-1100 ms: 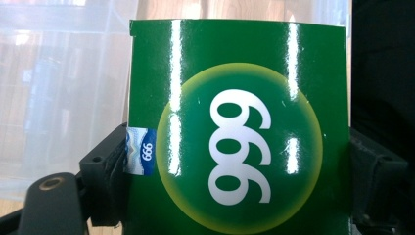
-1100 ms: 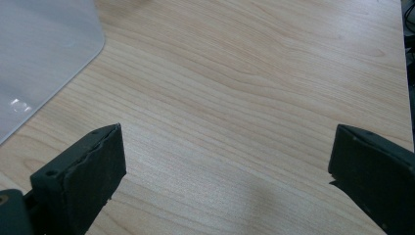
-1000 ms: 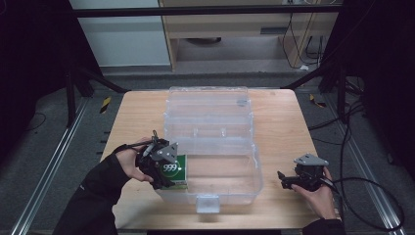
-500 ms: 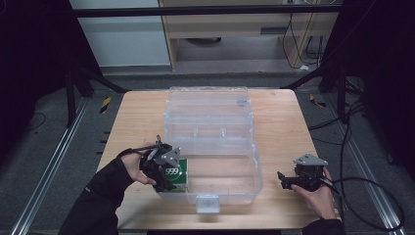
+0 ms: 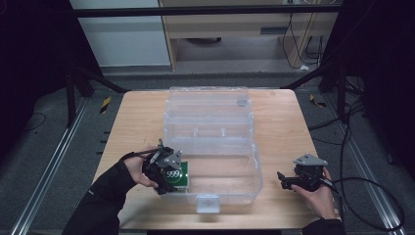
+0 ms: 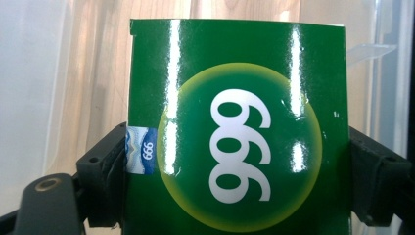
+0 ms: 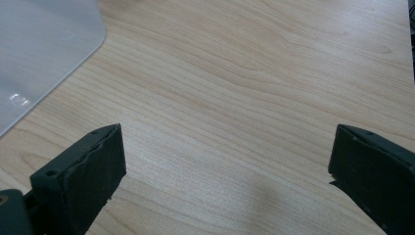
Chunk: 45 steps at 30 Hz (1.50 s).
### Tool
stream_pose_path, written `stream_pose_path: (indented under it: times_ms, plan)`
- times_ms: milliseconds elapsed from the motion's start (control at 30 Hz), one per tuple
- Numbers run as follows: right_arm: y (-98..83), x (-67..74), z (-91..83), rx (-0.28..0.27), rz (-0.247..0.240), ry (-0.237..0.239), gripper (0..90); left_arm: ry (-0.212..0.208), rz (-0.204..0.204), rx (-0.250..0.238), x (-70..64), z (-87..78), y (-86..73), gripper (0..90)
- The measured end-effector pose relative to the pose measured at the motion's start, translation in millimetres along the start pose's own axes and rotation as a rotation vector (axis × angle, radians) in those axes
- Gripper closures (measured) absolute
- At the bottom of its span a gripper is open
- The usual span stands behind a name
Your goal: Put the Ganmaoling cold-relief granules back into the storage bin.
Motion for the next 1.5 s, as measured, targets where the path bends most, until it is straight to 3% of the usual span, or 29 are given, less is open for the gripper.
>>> stream_pose_path:
  times_ms: [233,300,600,733,1000,1233,1500]
  plan:
    - [-0.5,0.0,0.1,0.003,-0.006,0.001,1.0,-0.001,-0.010,0.010,0.4,5.3,-5.1,13.3]
    - [-0.3,0.3,0.2,0.002,-0.005,0.002,1.0,0.002,-0.020,-0.009,0.3,3.5,-4.1,13.1]
    - [0.0,-0.7,-1.0,0.002,0.003,-0.001,1.0,0.054,-0.025,-0.089,1.2,-24.6,4.3,14.6]
    - [0.3,-1.5,-1.3,-0.003,0.004,-0.001,1.0,0.078,-0.045,-0.118,1.7,-39.2,4.4,17.2]
    - [-0.1,-3.1,-1.9,-0.004,0.009,-0.006,1.1,0.140,-0.123,-0.158,7.9,-60.3,-14.3,22.1]
    - [-1.0,-3.8,-2.4,-0.001,0.019,-0.006,1.2,0.199,-0.223,-0.200,12.3,-72.5,-42.6,23.3]
    - [-1.7,-4.6,-2.3,-0.001,0.023,-0.008,1.3,0.259,-0.371,-0.236,22.2,-72.3,-78.0,22.7]
Point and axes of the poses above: each handheld gripper's, and its own axes: z roughly forward along the jaws, y roughly out of its top, x roughly to its left, the point moved 10 cm from there along z, roughly forward along the jaws
